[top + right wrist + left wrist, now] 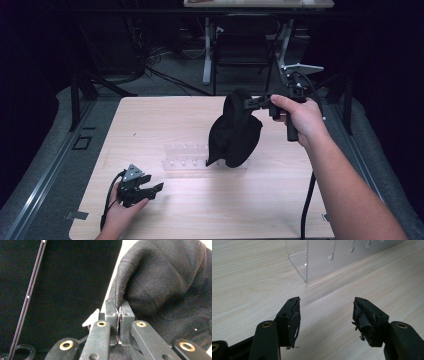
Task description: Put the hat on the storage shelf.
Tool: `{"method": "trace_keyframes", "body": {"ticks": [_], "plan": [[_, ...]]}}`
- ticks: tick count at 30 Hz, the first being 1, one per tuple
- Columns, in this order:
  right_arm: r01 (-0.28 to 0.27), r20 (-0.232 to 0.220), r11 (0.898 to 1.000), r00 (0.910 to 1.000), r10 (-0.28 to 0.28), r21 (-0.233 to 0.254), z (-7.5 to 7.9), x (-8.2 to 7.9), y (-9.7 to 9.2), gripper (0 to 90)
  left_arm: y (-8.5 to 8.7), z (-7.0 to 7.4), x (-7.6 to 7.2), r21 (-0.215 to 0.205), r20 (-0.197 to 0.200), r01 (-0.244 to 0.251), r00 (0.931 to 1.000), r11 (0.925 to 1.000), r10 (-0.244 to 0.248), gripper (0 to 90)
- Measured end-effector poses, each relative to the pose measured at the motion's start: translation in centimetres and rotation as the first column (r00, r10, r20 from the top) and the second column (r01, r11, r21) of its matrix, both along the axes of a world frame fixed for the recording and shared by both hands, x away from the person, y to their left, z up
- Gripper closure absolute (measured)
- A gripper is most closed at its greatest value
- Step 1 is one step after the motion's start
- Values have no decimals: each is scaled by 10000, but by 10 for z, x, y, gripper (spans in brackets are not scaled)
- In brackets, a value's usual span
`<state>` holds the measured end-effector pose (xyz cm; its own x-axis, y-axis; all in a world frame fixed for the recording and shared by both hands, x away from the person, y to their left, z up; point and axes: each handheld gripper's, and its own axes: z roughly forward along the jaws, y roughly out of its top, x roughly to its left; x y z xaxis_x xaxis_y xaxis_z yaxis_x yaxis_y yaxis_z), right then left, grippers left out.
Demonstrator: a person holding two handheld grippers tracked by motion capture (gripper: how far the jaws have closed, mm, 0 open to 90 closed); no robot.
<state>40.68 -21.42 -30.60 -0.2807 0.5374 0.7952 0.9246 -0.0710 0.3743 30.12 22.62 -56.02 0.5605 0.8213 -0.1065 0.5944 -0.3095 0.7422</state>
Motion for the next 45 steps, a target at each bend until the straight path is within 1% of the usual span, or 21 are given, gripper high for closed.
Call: {"method": "trace_keyframes", "body": {"ticks": [10,12,16,17,19,20,22,23,24,26,27,28,29,30,32,35,37,39,40,42,45], "plan": [[5,23,10000,10000,-5,-41,-4,9,9,881,0,0,0,-16,0,-2,10000,10000,2,394],[5,6,10000,10000,-5,-22,-5,11,10,881,0,1,0,70,-51,33,10000,10000,-33,394],[-19,-10,10000,10000,19,-53,-8,13,13,881,-1,-1,0,-28,75,-25,10000,10000,26,393],[-44,-51,10000,10000,43,-89,-9,14,14,880,-1,0,0,-2,24,26,10000,10000,-26,393],[-63,-58,10000,10000,63,51,-11,14,16,880,-2,1,-1,47,-29,62,10000,10000,-62,394],[-40,-70,9999,10000,41,127,-12,15,17,880,-3,0,-1,-24,91,33,10000,10000,-33,394],[-91,-54,9998,9999,91,160,-12,15,19,880,-4,1,-1,50,6,114,9999,9999,-114,394],[-134,-40,9998,9999,135,174,-13,15,20,880,-5,0,-1,-22,119,86,9999,10000,-86,394],[-170,-33,9996,9998,171,205,-13,15,20,880,-6,1,-1,10,83,145,9999,9999,-145,395],[-208,-24,9994,9998,208,261,-14,15,22,880,-8,2,-1,-45,162,149,9998,9999,-148,400],[-256,-19,9991,9997,257,341,-15,15,23,880,-8,3,-1,-3,205,223,9995,9998,-223,403],[-261,-26,9989,9997,262,387,-16,15,24,880,-10,4,-1,-69,234,233,9995,9997,-231,406],[-285,-43,9986,9996,287,440,-17,15,25,879,-12,5,-1,-164,398,204,9990,9997,-197,408],[-310,-63,9983,9995,313,494,-19,14,27,879,-13,7,-1,-135,481,280,9985,9995,-273,413],[-258,-52,9977,9996,262,620,-21,14,29,879,-17,11,-1,-265,509,357,9981,9990,-343,419],[-248,-32,9968,9997,251,760,-23,13,31,878,-24,19,-2,-361,776,554,9956,9978,-525,429],[-251,14,9967,9997,250,775,-24,13,33,878,-32,27,-1,-262,1100,757,9913,9968,-724,432],[-289,28,9964,9996,288,794,-24,12,35,877,-37,32,0,-287,1250,930,9882,9953,-887,433],[-318,29,9964,9995,317,781,-24,12,35,877,-42,36,0,-252,1427,1086,9843,9938,-1039,433],[-318,29,9957,9995,317,872,-25,12,37,876,-49,40,2,-150,1518,1229,9812,9923,-1192,439],[-321,43,9949,9995,318,959,-26,11,40,876,-61,48,4,-93,1650,1503,9753,9886,-1468,485]]}}
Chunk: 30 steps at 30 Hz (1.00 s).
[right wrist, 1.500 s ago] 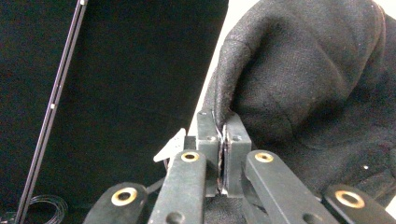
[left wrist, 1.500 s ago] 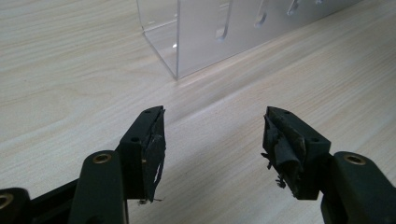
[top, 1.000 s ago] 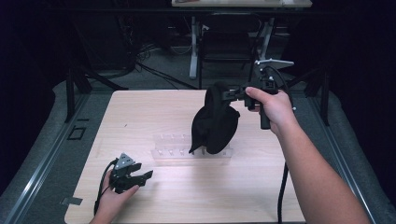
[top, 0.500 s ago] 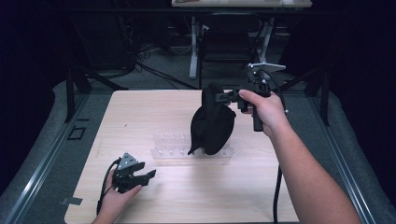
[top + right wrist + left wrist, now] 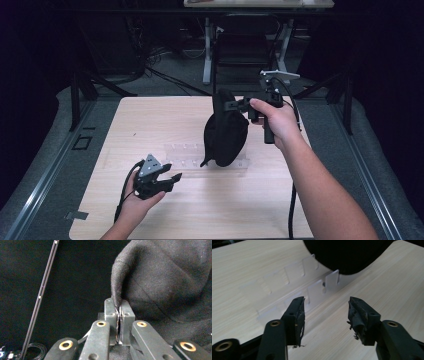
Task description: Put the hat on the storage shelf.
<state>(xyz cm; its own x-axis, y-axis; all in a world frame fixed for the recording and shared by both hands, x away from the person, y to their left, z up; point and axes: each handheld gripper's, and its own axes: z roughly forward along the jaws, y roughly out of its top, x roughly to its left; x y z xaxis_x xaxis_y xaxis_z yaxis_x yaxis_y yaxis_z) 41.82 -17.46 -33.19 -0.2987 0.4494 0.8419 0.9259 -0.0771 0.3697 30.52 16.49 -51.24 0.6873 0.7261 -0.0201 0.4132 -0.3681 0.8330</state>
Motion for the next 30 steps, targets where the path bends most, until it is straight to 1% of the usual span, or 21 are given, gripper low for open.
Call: {"method": "trace_keyframes", "body": {"ticks": [3,5,7,14,17,21,24,26,27,28,30], "plan": [[-33,-12,10000,10000,33,82,-1,0,1,875,-12,6,2,27,3,212,9998,9998,-212,518],[51,-37,9998,10000,-51,168,-2,1,2,875,-21,9,4,63,23,349,9994,9994,-349,538],[59,-47,9998,10000,-58,212,-2,1,3,874,-29,13,6,182,75,493,9987,9986,-495,554],[122,8,9997,9999,-123,197,-2,1,4,874,-51,23,8,305,321,862,9957,9958,-872,590],[131,22,9998,9999,-131,176,-1,0,5,873,-60,25,9,452,469,986,9938,9941,-1007,609],[83,41,9999,10000,-83,147,-1,0,5,873,-69,27,10,670,596,1035,9924,9924,-1075,643],[73,37,9998,10000,-74,177,-1,0,6,873,-74,28,11,769,621,1090,9915,9911,-1139,680],[71,43,9998,10000,-72,171,-1,1,6,872,-76,29,11,799,695,1106,9908,9907,-1162,719],[82,35,9998,10000,-83,177,-1,0,7,871,-76,30,11,813,707,1139,9903,9902,-1197,768],[82,35,9998,10000,-83,177,-1,0,7,871,-77,30,11,889,781,1110,9899,9898,-1180,768],[39,85,9999,10000,-40,132,1,0,8,867,-79,30,9,1112,924,1083,9886,9879,-1188,803]]}}
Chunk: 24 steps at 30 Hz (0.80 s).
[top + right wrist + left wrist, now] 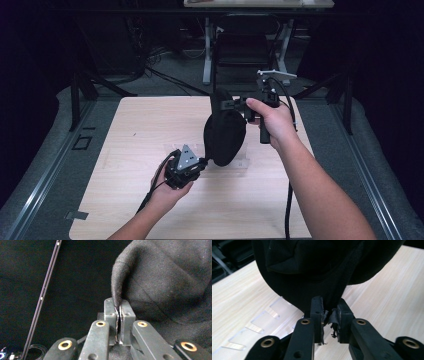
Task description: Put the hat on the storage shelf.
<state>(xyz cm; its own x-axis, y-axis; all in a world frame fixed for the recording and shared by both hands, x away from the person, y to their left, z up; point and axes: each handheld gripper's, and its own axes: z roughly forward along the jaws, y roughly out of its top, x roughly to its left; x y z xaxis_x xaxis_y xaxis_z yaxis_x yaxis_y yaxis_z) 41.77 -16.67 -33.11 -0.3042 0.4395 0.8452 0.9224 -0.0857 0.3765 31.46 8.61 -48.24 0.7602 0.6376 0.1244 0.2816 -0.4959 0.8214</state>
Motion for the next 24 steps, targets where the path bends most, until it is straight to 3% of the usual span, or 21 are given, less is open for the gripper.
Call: {"method": "trace_keyframes", "body": {"ticks": [13,24], "plan": [[-54,259,10000,9996,55,-41,4,-3,0,832,0,0,-1,234,223,-25,9997,9997,20,828],[-55,454,9988,9990,33,494,6,-9,-10,746,0,0,-2,304,327,10,9995,9995,-20,829]]}}
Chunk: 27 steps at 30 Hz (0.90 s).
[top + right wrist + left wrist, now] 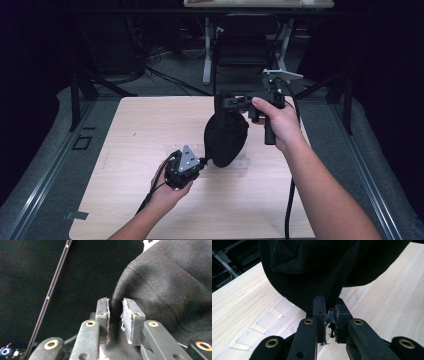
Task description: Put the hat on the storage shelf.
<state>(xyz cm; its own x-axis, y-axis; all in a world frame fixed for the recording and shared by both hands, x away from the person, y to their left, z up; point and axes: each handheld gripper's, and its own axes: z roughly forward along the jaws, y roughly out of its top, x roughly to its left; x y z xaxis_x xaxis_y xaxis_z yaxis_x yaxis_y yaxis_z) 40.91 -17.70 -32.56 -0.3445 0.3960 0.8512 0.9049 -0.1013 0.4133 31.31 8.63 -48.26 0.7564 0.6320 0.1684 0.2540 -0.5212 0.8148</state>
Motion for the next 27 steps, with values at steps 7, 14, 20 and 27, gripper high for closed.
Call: {"method": "trace_keyframes", "body": {"ticks": [7,14,20,27], "plan": [[151,187,9999,9997,-150,-40,-7,-6,-11,735,2,0,0,41,84,-51,10000,10000,50,834],[200,322,9998,9993,-197,-73,-12,-12,-19,730,8,0,1,-76,78,-202,9998,9998,203,844],[369,696,9978,9970,-330,-556,-16,-19,-23,716,11,-1,0,-23,96,-195,9998,9998,195,846],[490,1095,9939,9933,-381,-990,-18,-28,-26,707,13,-6,0,-163,29,-261,9997,9995,262,847]]}}
